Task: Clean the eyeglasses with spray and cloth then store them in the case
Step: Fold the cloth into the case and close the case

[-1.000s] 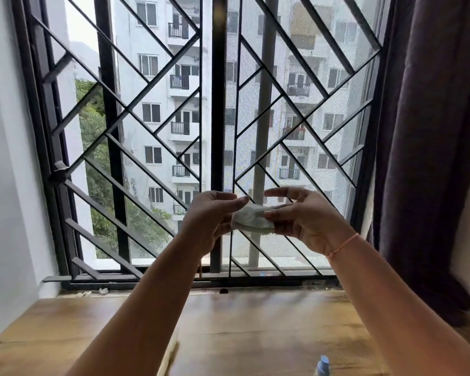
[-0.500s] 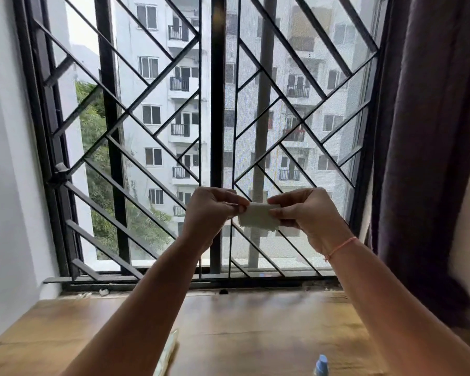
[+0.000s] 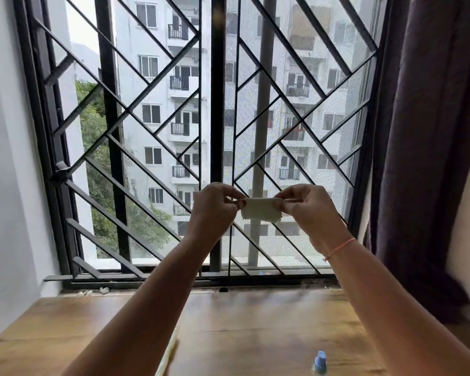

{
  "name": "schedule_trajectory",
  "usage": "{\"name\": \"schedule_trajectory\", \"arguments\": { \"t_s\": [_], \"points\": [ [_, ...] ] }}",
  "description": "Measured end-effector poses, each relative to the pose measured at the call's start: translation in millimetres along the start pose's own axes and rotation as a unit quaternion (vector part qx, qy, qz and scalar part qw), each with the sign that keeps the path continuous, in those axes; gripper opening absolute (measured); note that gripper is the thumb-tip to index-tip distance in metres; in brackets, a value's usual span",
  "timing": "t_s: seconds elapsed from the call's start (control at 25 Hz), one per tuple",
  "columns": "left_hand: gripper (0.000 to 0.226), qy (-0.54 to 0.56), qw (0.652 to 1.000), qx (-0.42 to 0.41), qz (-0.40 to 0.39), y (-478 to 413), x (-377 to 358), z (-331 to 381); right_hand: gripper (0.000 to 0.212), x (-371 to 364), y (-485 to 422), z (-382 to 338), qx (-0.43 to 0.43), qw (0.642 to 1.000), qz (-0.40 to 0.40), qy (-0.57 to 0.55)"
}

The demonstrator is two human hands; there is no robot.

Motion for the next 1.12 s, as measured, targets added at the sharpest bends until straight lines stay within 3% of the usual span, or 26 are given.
{"name": "schedule_trajectory", "arguments": {
  "t_s": [0.12, 0.28, 0.52, 0.72, 1.12],
  "points": [
    [0.007, 0.074, 0.995, 0.068, -0.024, 2, -3, -5, 0.014, 0, 1, 4, -0.061, 0.995, -0.033, -0.078],
    [0.012, 0.229, 0.956, 0.175, -0.055, 11, -11, -7, 0.012, -4, 7, 13, -0.154, 0.972, -0.054, -0.166],
    [0.005, 0.243, 0.948, 0.205, -0.011, 18, -21, -17, 0.006, -7, 11, 25, -0.248, 0.923, -0.065, -0.286],
    [0.004, 0.302, 0.92, 0.247, -0.027, 21, -22, -22, 0.022, -8, 13, 32, -0.228, 0.934, -0.043, -0.271],
    [0.016, 0.335, 0.862, 0.377, -0.044, 83, -30, -84, 0.021, -25, 53, 102, -0.351, 0.901, -0.037, -0.252]
  ]
}}
Point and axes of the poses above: each hand's wrist, its own y-axis away from the middle knuckle, its own x-axis out of the back of the hand, z = x × y, the point moved 1 cm from there along -y, towards the middle knuckle, and after that the axes turned 8 degrees about z, right-handed, at the moved point
